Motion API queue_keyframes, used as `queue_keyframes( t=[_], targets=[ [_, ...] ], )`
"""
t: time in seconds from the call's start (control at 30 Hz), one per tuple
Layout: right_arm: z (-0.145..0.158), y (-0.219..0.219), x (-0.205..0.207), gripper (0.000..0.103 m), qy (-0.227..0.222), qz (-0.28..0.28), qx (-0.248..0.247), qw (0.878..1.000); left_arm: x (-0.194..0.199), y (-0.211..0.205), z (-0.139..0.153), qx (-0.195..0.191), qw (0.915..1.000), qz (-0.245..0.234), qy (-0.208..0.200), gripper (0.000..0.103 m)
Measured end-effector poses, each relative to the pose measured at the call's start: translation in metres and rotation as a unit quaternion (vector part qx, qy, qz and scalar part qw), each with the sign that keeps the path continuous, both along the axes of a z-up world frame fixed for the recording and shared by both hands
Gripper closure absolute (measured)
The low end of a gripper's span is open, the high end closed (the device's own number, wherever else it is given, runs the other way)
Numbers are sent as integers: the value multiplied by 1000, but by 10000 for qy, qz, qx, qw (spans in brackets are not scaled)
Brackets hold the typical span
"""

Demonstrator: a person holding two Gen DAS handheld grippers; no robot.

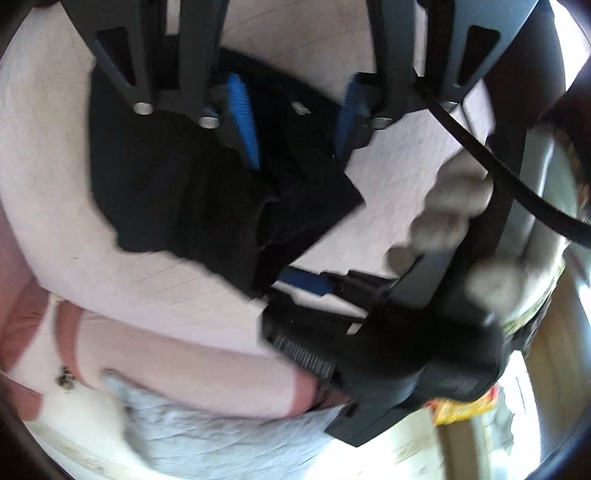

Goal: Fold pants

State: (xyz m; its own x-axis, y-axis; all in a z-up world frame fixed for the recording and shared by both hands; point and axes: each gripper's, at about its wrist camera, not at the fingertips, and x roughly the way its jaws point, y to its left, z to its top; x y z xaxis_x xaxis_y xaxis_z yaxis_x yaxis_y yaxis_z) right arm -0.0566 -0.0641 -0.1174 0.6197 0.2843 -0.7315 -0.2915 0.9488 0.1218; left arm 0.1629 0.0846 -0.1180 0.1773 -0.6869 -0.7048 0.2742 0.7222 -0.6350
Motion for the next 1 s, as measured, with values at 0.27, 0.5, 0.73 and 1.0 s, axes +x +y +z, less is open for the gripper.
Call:
queue_keyframes(
  t=[0.27, 0.5, 0.73, 1.0],
  targets=[
    [24, -40, -30, 48, 167, 72, 418, 9990, -16, 36, 23, 15, 9984, 477, -306, 59],
    [61, -142, -15, 48, -275, -1357, 710, 9878, -41, 23, 54, -80, 9960, 700, -557, 59],
    [38, -154, 67, 48, 199, -1503, 405, 9876, -67, -50, 28, 1550, 9838, 375, -821, 59],
    [-25, -157, 149, 39, 1130, -1680, -613, 9774, -87, -40, 0, 1432, 9858, 377, -798, 53]
  ],
)
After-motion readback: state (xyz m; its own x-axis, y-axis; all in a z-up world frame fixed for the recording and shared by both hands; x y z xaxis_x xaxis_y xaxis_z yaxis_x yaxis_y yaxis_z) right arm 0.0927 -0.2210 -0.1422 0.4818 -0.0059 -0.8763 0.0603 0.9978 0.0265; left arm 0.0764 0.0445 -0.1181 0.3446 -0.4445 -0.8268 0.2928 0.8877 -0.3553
